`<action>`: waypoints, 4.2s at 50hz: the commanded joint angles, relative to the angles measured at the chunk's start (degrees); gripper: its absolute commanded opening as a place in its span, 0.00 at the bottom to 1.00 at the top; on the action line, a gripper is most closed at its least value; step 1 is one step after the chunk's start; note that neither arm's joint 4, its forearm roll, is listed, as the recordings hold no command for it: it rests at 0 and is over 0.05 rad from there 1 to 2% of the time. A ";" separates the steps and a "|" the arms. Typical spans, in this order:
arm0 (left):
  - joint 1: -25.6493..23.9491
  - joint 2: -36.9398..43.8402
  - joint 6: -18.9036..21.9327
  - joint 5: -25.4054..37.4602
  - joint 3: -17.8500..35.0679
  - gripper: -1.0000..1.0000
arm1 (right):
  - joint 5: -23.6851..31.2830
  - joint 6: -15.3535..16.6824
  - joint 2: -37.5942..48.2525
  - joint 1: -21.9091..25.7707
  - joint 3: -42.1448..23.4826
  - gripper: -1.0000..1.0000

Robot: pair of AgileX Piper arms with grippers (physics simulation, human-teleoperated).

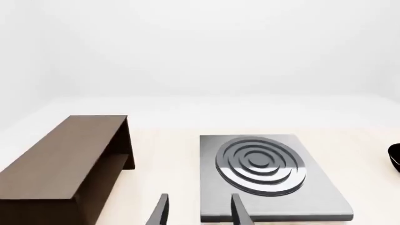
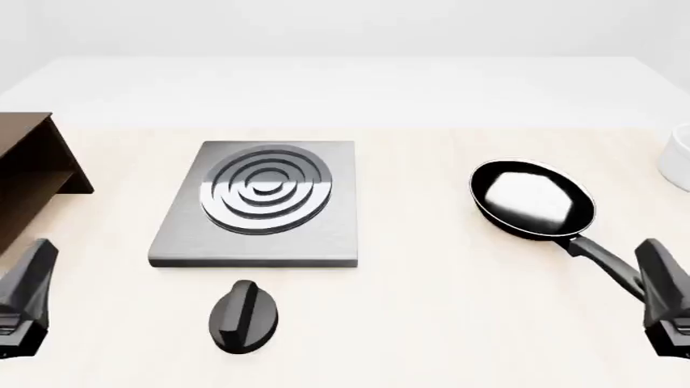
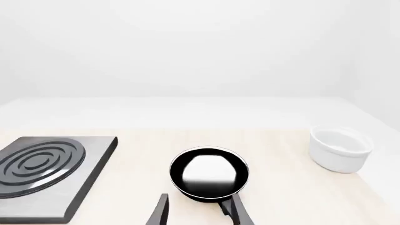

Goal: Turn on the stove and put the frying pan on it.

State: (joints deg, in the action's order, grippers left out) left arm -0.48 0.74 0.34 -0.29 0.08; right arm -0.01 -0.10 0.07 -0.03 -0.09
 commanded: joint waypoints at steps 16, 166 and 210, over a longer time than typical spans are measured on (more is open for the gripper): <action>-8.26 -0.58 3.23 33.56 19.38 1.00 | -0.09 -0.82 0.07 -0.43 -0.14 1.00; -37.95 74.96 8.55 -14.85 9.05 1.00 | -0.53 -1.08 -0.03 -0.69 -0.07 1.00; -47.82 77.16 4.86 -12.86 12.28 1.00 | -0.70 -1.55 -0.03 -0.87 -0.08 1.00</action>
State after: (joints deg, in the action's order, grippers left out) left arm -45.28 78.62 6.41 -15.18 10.78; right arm -0.67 -1.55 0.03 -0.88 -0.17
